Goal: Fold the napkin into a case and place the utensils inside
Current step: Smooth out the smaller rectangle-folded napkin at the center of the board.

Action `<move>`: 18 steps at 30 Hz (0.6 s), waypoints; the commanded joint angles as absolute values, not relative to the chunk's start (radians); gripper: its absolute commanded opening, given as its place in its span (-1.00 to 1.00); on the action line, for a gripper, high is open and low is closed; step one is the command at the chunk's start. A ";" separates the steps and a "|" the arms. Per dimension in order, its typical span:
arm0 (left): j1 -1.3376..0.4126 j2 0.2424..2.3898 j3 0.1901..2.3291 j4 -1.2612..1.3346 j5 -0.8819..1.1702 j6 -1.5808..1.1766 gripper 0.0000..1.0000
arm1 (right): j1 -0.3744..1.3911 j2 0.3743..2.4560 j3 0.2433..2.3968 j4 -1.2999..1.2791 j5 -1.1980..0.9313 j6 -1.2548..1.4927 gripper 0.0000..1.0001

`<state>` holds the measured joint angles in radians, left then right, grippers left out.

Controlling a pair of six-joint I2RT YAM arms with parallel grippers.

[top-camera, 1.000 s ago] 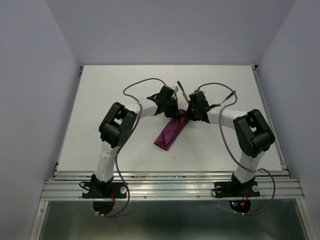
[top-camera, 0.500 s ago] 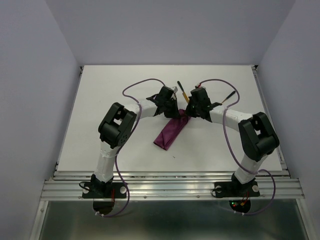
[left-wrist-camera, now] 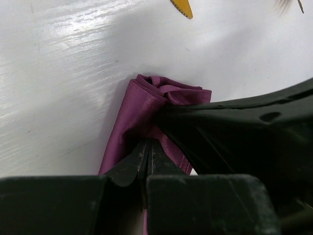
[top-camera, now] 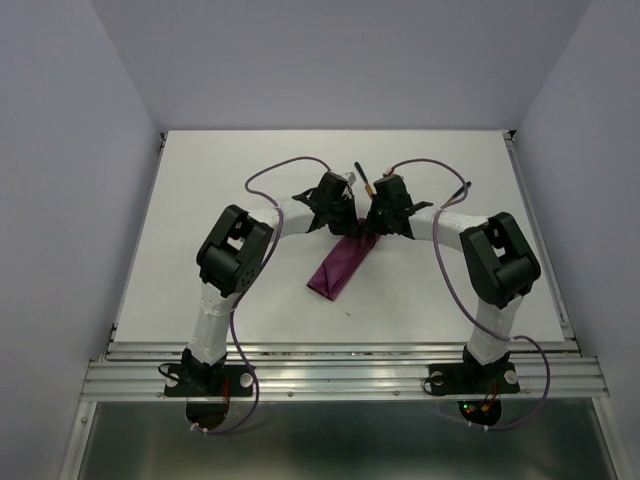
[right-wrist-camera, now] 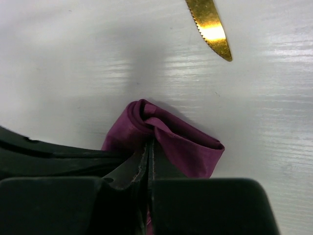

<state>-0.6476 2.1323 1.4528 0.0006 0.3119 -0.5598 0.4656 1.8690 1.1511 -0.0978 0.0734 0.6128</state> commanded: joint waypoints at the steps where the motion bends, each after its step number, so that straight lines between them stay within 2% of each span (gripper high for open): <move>1: -0.650 2.069 1.453 0.021 0.328 -0.563 -1.00 | 0.462 1.891 1.183 -0.080 0.136 0.601 -0.99; 6: -0.650 2.071 1.462 0.021 0.334 -0.561 -1.00 | 0.462 1.895 1.193 -0.091 0.112 0.595 -0.99; 13: -0.650 2.085 1.462 0.026 0.353 -0.572 -1.00 | 0.462 1.792 1.193 -0.112 0.107 0.577 -0.99; 18: -0.652 2.079 1.463 0.029 0.354 -0.571 -1.00 | 0.462 1.729 1.160 -0.112 0.135 0.569 -0.89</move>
<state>-0.6476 2.1323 1.4528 0.0048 0.3386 -0.5701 0.4656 1.8103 1.1549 -0.1272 0.0982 0.5919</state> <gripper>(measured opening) 0.086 0.033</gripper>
